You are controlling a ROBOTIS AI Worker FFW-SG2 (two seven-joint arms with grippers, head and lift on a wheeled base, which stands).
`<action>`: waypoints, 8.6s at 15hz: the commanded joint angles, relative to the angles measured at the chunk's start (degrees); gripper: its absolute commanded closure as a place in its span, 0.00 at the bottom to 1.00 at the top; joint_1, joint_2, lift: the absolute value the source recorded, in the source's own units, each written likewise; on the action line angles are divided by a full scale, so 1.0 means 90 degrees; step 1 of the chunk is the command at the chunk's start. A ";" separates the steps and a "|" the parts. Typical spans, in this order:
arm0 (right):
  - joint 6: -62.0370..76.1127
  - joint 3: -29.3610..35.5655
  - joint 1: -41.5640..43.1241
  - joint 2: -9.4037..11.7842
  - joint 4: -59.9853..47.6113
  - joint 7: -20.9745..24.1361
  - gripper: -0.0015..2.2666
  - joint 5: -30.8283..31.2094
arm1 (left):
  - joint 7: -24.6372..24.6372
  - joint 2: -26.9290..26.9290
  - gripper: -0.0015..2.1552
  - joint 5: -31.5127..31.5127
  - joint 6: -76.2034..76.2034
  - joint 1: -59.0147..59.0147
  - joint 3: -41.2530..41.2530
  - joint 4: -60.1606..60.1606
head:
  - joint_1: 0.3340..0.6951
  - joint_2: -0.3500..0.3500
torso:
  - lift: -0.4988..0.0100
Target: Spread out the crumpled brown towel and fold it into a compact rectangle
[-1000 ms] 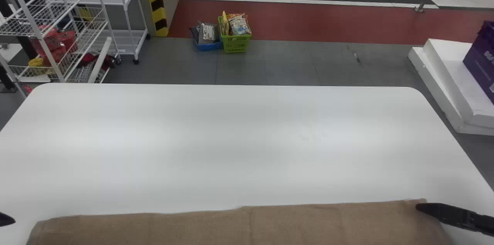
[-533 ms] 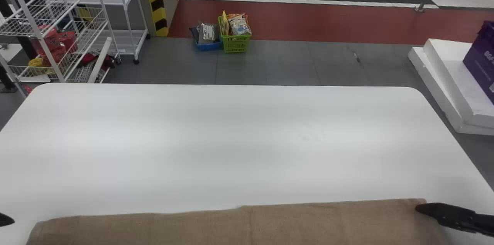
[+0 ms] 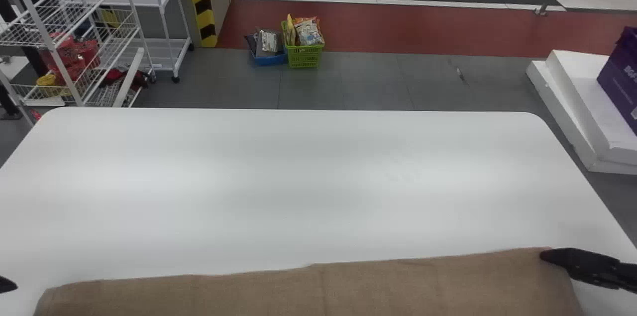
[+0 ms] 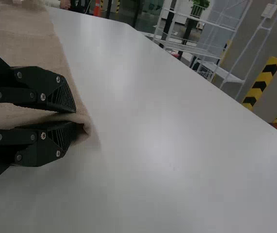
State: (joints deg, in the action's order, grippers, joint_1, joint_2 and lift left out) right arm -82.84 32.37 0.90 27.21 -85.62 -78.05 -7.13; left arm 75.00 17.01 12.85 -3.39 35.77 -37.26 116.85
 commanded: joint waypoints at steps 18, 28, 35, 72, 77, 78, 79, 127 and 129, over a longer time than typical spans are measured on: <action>0.0381 -0.0374 0.0184 0.0004 0.0305 0.0166 0.42 0.0197 | -0.0404 -0.0044 0.13 -0.1857 0.6583 -0.0449 -0.0313 0.0463 | 1.00 0.50 | 0.73; 0.0713 -0.0501 0.0174 0.0004 0.0520 0.0215 0.42 0.0197 | -0.1205 -0.0230 0.13 -0.2111 0.7462 -0.0859 -0.0020 0.0620 | 1.00 0.45 | 0.73; 0.0791 -0.0520 0.0184 -0.0015 0.0578 0.0225 0.42 0.0197 | -0.1205 -0.0288 0.13 -0.2316 0.7794 -0.1055 0.0088 0.0737 | 1.00 0.42 | 0.73; 0.0752 -0.0501 0.0731 0.0053 0.1281 0.0352 0.42 -0.0164 | -0.0883 -0.0240 0.67 -0.1877 0.8185 -0.0635 -0.0059 0.1391 | 1.00 0.41 | 0.73; 0.0459 -0.0462 0.0809 0.0072 0.1281 0.0391 0.42 -0.0242 | -0.0775 -0.0201 0.67 -0.1818 0.8165 -0.0625 0.0039 0.1362 | 1.00 0.41 | 0.73; 0.0459 -0.0432 0.0848 0.0072 0.1291 0.0400 0.42 -0.0242 | -0.0756 -0.0201 0.67 -0.1789 0.8165 -0.0625 0.0068 0.1352 | 1.00 0.40 | 0.73; 0.0459 -0.0403 0.0877 0.0072 0.1291 0.0420 0.42 -0.0262 | -0.0726 -0.0191 0.67 -0.1779 0.8165 -0.0625 0.0068 0.1352 | 1.00 0.40 | 0.73; -0.0804 0.0173 0.2098 0.0141 0.3801 0.3545 0.49 -0.3328 | -0.0541 0.0005 0.67 -0.1769 0.7443 -0.0537 0.0430 0.0796 | 1.00 0.43 | 0.73; -0.0804 0.0173 0.2117 0.0141 0.3967 0.4033 0.49 -0.3768 | -0.0551 0.0014 0.67 -0.1760 0.7443 -0.0547 0.0439 0.0766 | 1.00 0.44 | 0.73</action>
State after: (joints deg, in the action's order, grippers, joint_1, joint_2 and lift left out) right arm -89.96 33.89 19.87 28.49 -50.85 -42.95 -38.51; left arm 70.08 17.06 -3.03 63.60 30.93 -33.37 123.90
